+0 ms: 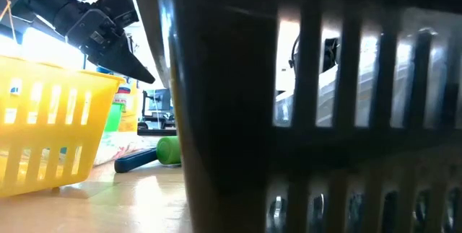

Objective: Pick & Place Travel size toiletries
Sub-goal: Put the hair brush into the orange bin

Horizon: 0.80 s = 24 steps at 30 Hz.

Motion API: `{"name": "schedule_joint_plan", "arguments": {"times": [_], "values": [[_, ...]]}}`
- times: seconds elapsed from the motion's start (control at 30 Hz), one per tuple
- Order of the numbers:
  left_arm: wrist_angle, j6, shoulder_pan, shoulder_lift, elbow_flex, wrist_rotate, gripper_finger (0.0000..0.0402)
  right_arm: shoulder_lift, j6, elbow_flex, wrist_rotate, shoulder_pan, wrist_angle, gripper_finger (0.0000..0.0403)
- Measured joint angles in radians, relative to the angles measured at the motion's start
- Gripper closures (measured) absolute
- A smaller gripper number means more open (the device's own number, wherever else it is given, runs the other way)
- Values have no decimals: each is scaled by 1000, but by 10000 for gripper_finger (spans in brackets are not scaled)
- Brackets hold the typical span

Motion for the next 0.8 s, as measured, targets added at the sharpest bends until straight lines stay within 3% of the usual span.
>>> {"name": "schedule_joint_plan", "arguments": {"times": [0.33, 0.53, 0.8], "values": [[0, 0, 0, 0, 0, 0, 402, -1, -38, 1, -2, 38, 63, 389], [0, 0, 0, 0, 0, 1, 402, -4, -14, 53, 77, 39, 54, 400], [-4, 0, 0, 0, -1, 2, 402, -59, -21, 228, 190, 43, -104, 400]]}}
